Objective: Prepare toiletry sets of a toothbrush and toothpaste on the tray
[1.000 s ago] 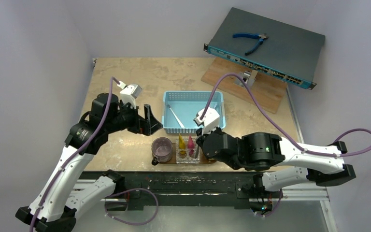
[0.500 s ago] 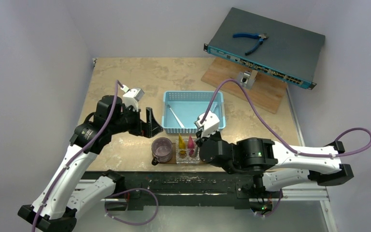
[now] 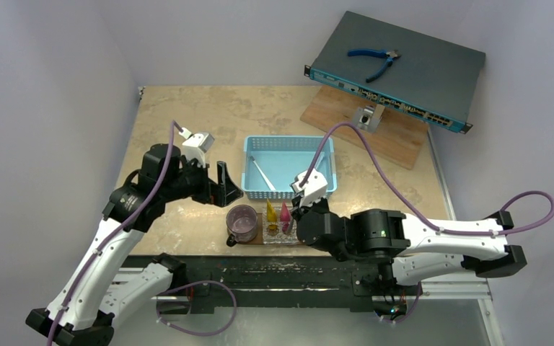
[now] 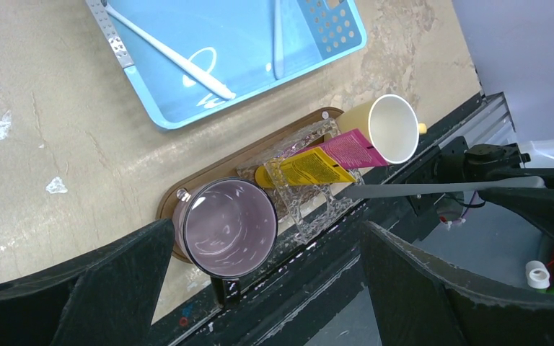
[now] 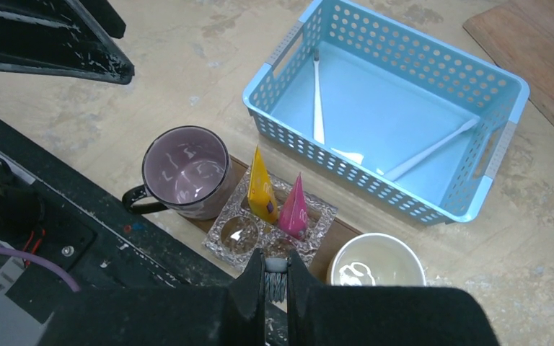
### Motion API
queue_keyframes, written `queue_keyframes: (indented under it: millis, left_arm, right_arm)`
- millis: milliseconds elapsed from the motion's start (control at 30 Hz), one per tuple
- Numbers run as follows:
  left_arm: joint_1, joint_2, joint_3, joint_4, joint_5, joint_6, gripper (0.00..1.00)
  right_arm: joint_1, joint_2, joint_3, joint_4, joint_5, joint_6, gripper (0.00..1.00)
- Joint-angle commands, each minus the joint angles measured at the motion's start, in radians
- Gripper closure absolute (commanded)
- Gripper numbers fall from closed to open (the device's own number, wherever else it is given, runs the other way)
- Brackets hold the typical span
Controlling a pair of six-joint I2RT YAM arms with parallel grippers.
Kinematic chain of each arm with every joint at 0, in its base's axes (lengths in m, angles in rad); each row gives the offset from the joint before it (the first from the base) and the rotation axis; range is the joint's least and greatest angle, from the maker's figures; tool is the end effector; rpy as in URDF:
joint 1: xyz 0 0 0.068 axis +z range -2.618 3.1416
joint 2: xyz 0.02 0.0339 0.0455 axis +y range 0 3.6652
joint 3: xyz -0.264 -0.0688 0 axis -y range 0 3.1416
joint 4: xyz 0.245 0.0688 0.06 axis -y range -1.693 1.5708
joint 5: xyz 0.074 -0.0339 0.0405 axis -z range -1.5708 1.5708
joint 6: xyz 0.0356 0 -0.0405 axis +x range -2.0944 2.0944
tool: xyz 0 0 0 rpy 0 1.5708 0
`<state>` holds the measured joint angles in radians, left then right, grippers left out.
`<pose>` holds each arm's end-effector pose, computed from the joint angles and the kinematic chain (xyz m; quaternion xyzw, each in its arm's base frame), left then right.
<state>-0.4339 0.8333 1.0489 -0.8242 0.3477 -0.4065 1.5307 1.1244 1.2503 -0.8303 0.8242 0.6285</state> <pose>0.1375 -0.0771 0.3585 0.0920 0.8719 -0.3259 0.3536 0.0348 0.2151 0.3783 -0.2112 0.8218 0.1677 0.5020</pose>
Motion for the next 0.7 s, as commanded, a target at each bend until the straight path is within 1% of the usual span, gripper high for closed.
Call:
queue_keyframes:
  millis: [0, 333, 500, 667]
  left_arm:
    - [0.006, -0.020, -0.008, 0.037, 0.014, 0.007, 0.00]
    - [0.006, -0.022, -0.015, 0.040, 0.012, 0.002, 0.00]
    - [0.006, -0.022, -0.021, 0.044, 0.013, -0.004, 0.00]
    - [0.006, -0.019, -0.022, 0.045, 0.014, -0.004, 0.00]
  right_arm:
    - [0.004, -0.023, -0.052, 0.072, 0.049, 0.014, 1.00]
    - [0.003, -0.106, -0.222, 0.264, 0.078, -0.032, 1.00]
    - [0.004, -0.139, -0.318, 0.387, 0.087, -0.057, 1.00]
    - [0.010, -0.181, -0.409, 0.518, 0.081, -0.119, 1.00]
